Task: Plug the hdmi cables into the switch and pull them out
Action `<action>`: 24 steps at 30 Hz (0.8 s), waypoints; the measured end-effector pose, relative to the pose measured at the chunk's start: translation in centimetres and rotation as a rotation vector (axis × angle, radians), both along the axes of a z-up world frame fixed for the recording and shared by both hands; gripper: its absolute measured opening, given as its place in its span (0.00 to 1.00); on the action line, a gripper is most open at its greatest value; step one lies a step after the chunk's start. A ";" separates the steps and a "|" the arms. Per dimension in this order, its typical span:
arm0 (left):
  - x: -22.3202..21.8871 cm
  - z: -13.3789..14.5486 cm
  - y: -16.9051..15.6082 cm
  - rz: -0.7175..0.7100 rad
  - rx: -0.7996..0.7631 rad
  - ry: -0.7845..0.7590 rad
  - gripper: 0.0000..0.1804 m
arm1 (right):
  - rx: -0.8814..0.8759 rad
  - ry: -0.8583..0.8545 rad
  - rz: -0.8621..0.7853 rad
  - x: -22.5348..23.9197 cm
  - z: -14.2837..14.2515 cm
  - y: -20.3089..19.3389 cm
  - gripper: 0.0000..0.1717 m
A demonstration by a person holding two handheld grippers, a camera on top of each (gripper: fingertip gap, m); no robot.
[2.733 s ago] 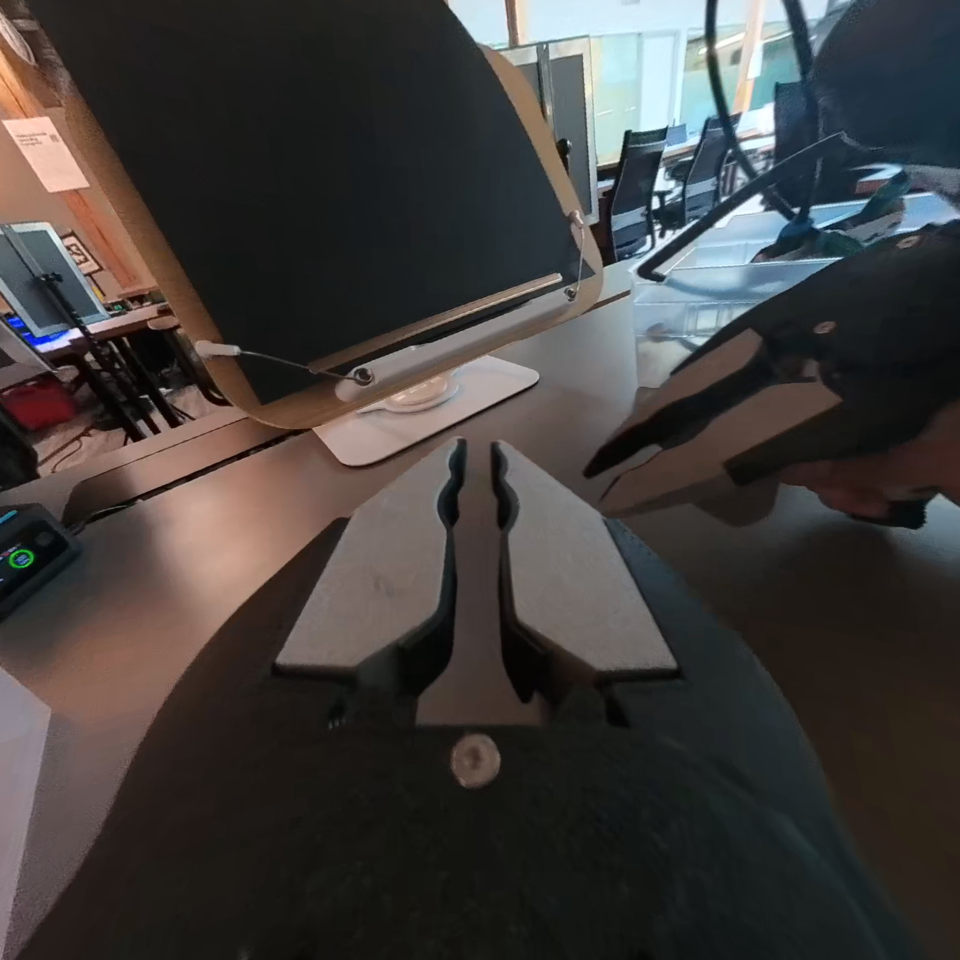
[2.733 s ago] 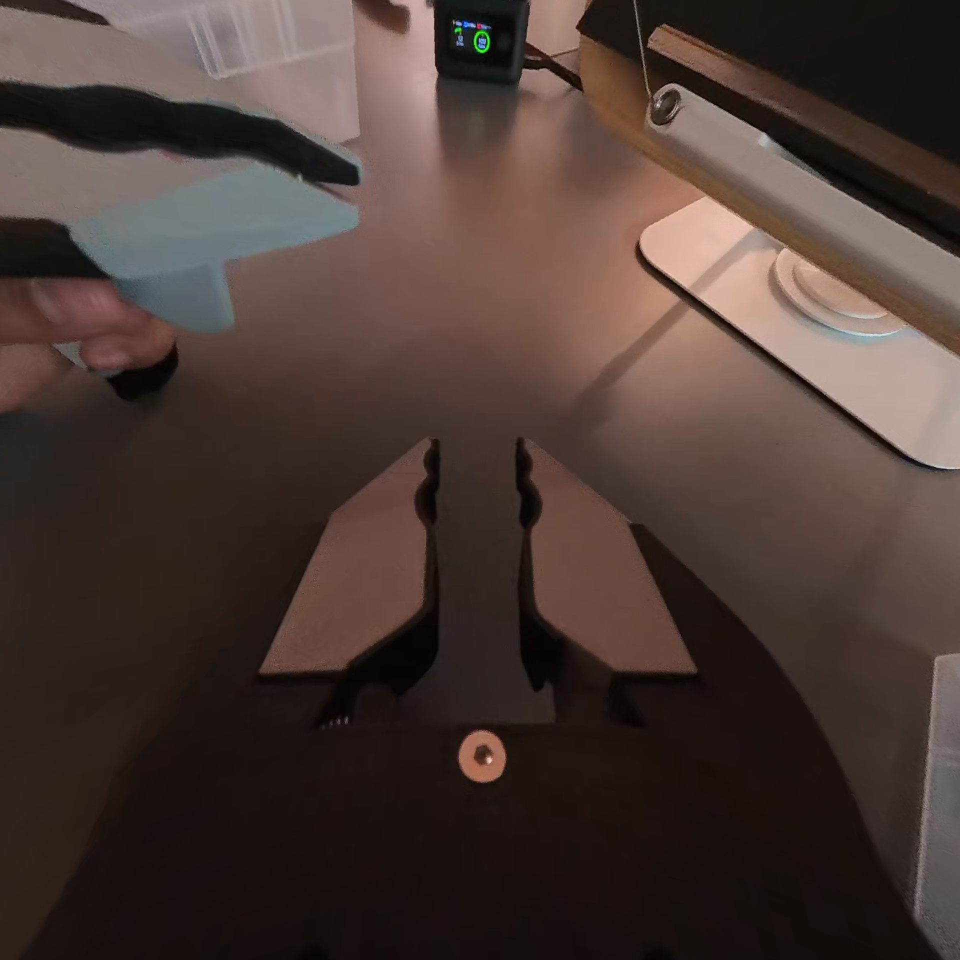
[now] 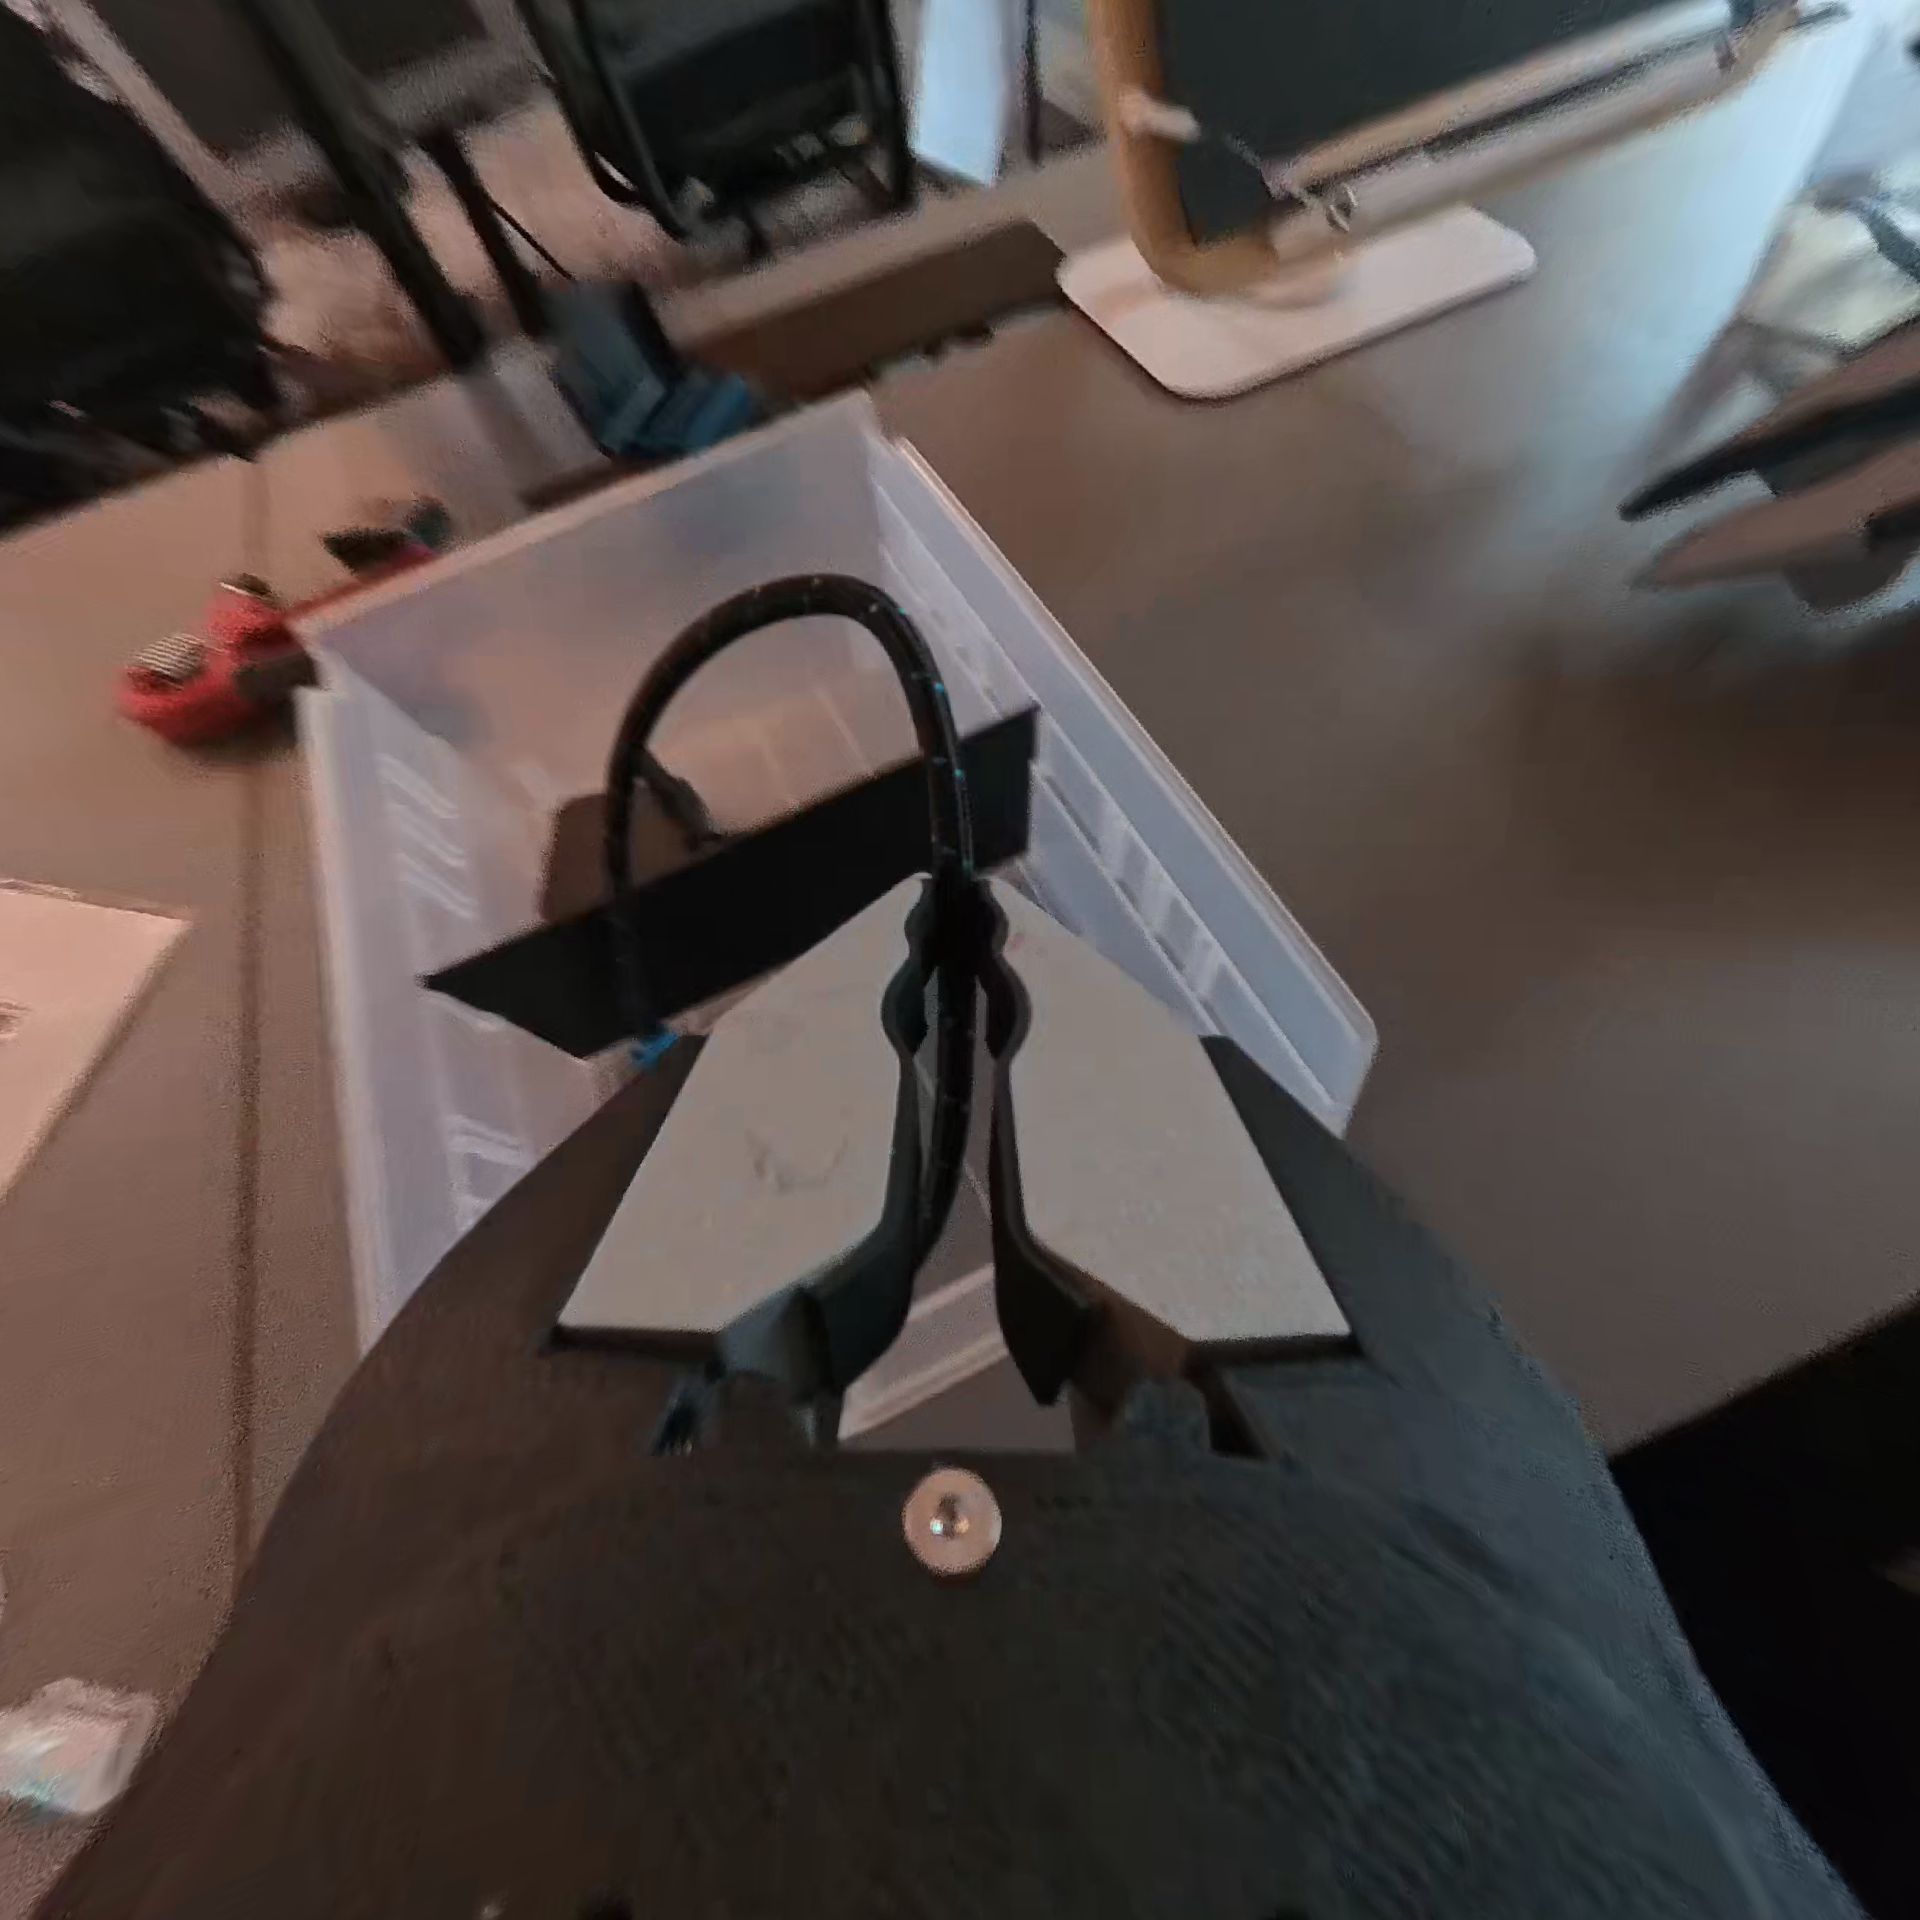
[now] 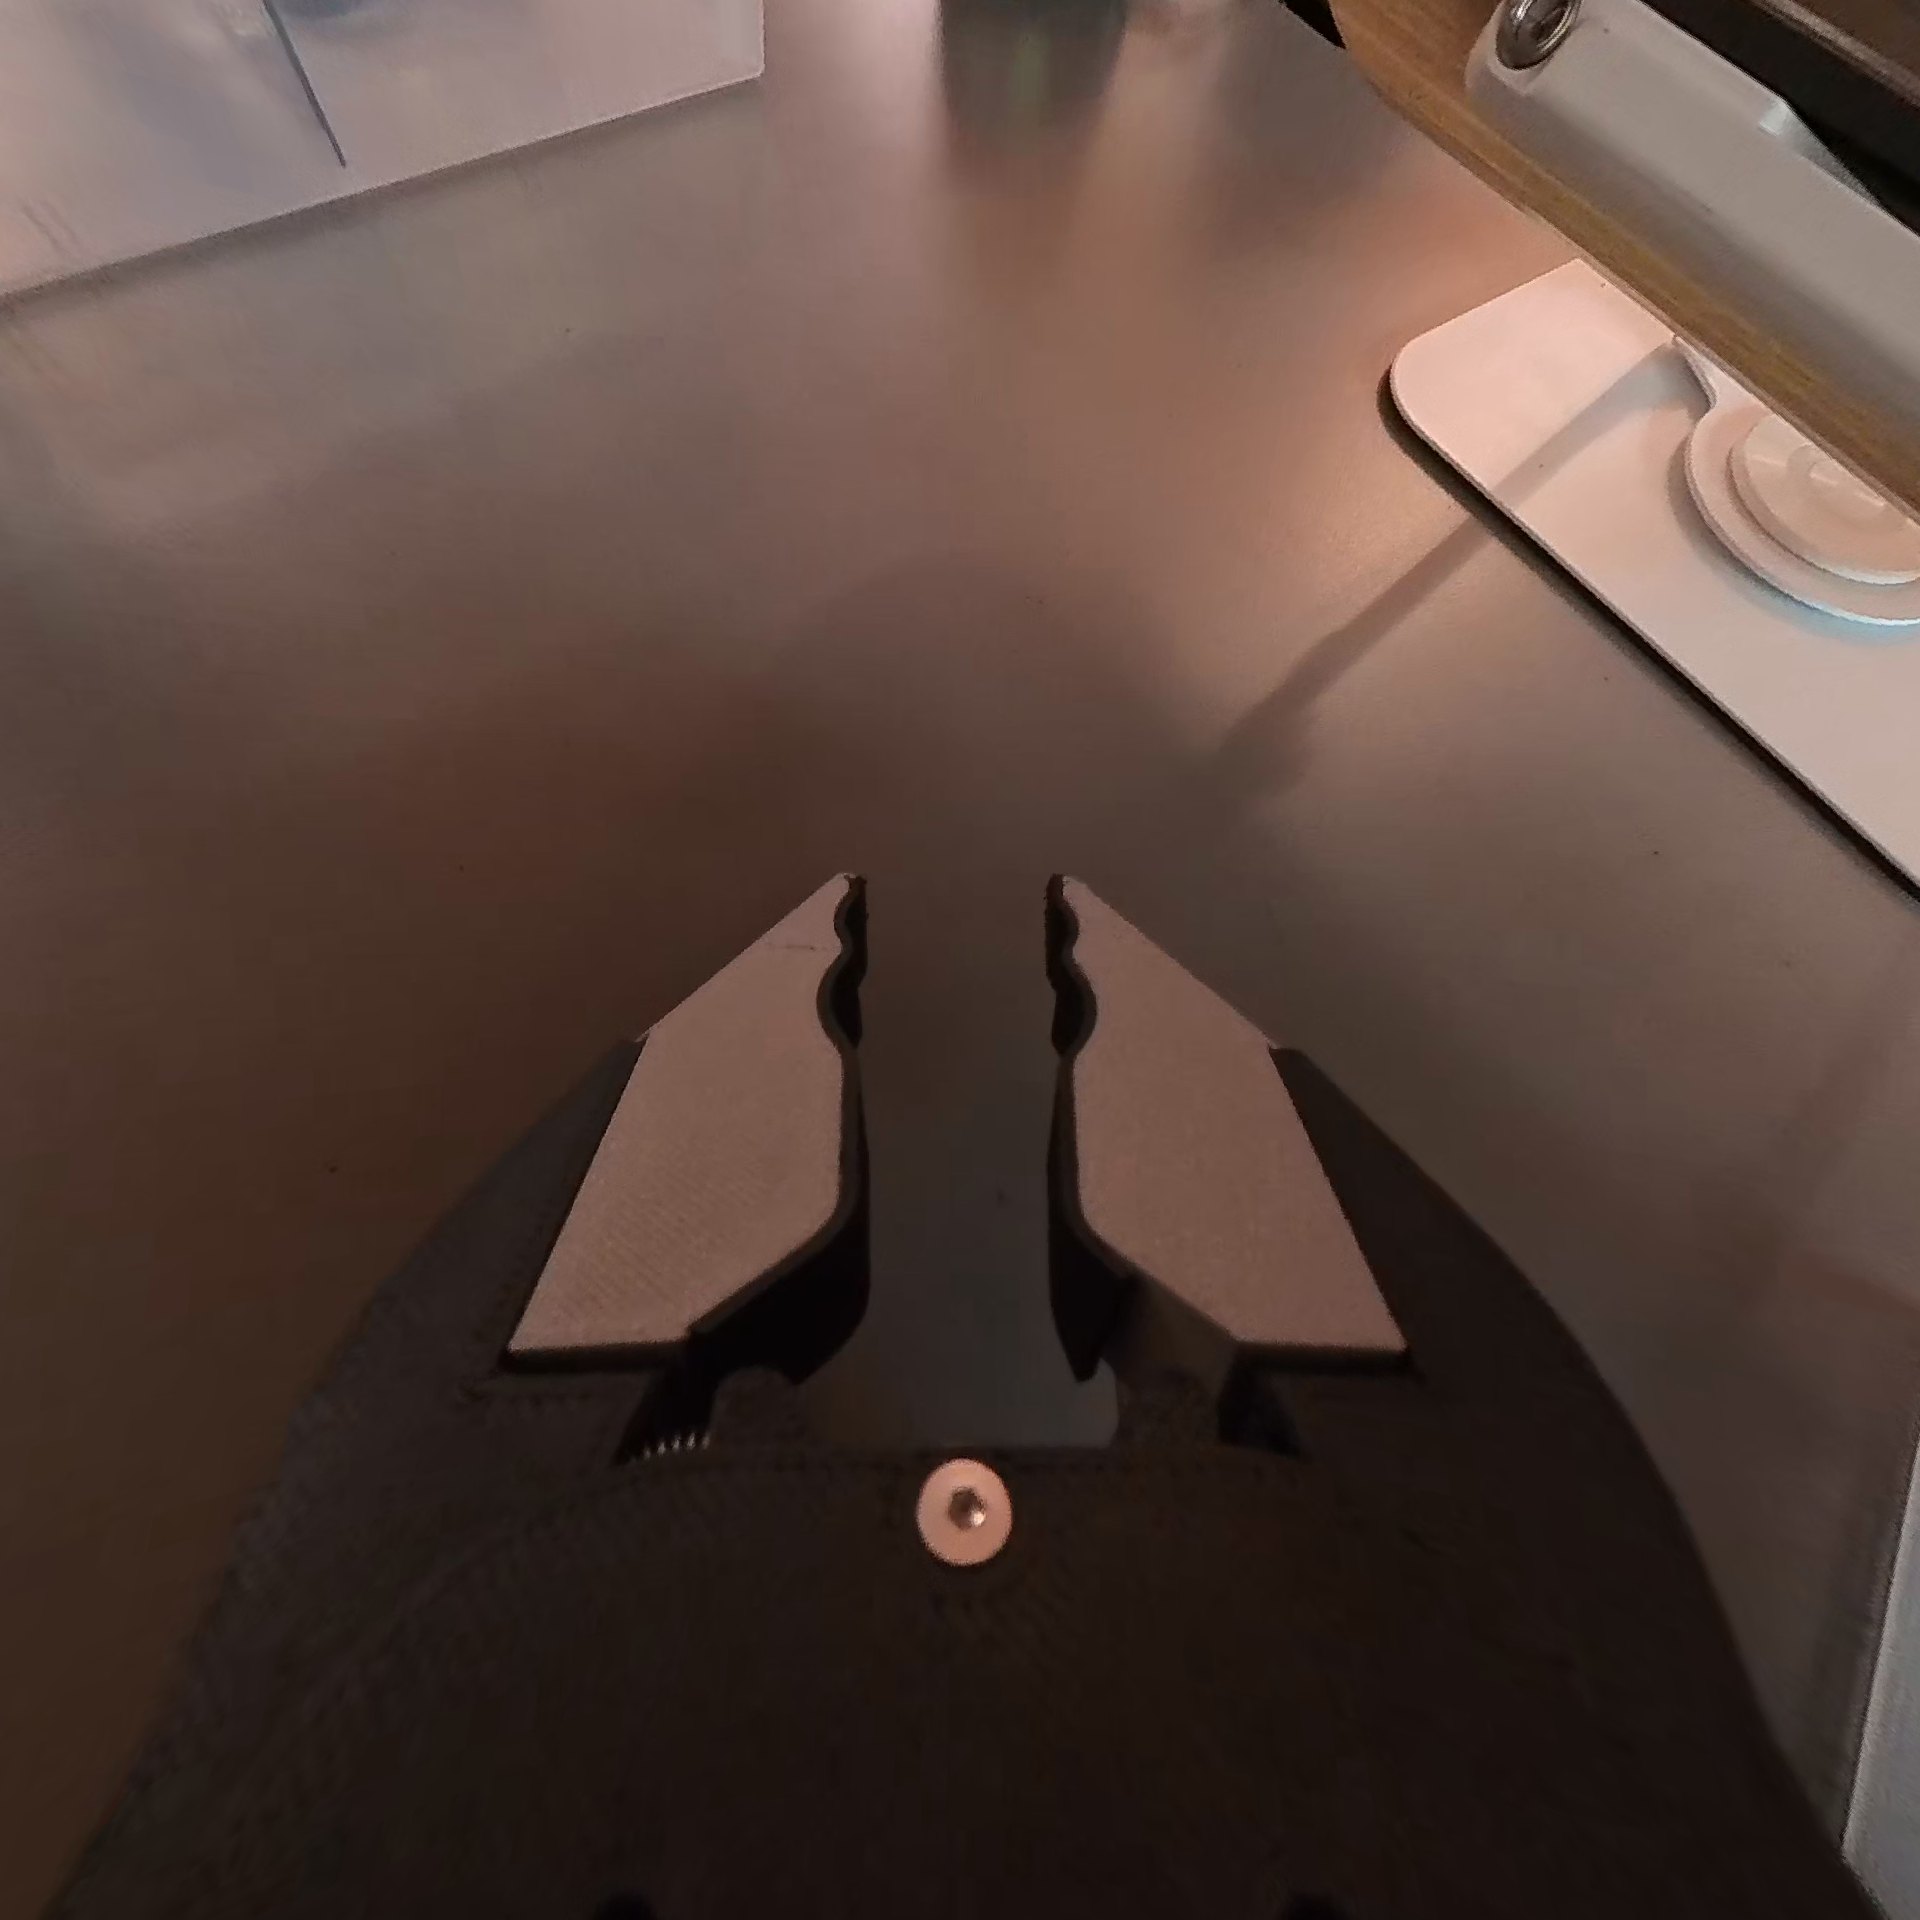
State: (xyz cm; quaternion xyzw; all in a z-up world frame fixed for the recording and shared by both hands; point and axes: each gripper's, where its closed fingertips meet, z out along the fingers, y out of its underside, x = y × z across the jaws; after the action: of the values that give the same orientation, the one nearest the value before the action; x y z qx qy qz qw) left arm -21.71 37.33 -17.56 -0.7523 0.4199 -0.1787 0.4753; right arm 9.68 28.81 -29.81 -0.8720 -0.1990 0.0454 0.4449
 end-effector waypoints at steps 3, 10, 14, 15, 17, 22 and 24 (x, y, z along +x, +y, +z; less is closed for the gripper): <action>-0.5 2.5 0.9 0.055 0.073 -0.053 0.02 | -0.002 -0.007 0.002 0.0 -0.1 0.0 0.18; -0.5 7.3 1.4 0.149 0.314 -0.110 0.02 | -0.001 -0.001 0.002 0.0 0.0 0.0 0.18; -0.1 8.9 1.3 0.159 0.384 -0.101 0.02 | -0.002 -0.005 0.004 0.0 -0.1 0.0 0.18; -0.1 9.2 1.3 0.163 0.396 -0.099 0.02 | -0.002 -0.007 0.005 0.0 -0.1 0.0 0.18; 0.0 9.8 1.5 0.173 0.416 -0.101 0.02 | -0.002 -0.009 0.005 -0.1 -0.1 0.0 0.18; 1.0 13.1 0.8 0.170 0.509 -0.163 0.02 | -0.004 -0.005 0.003 0.0 -0.1 0.0 0.18; 2.3 14.6 -0.1 0.143 0.557 -0.166 0.02 | -0.009 -0.006 0.000 0.0 -0.2 -0.1 0.17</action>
State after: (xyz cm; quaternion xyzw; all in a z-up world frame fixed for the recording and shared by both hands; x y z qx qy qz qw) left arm -19.45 37.20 -3.01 -0.6033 0.3585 -0.0833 0.7075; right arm 9.70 28.75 -29.99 -0.8741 -0.2000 0.0437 0.4404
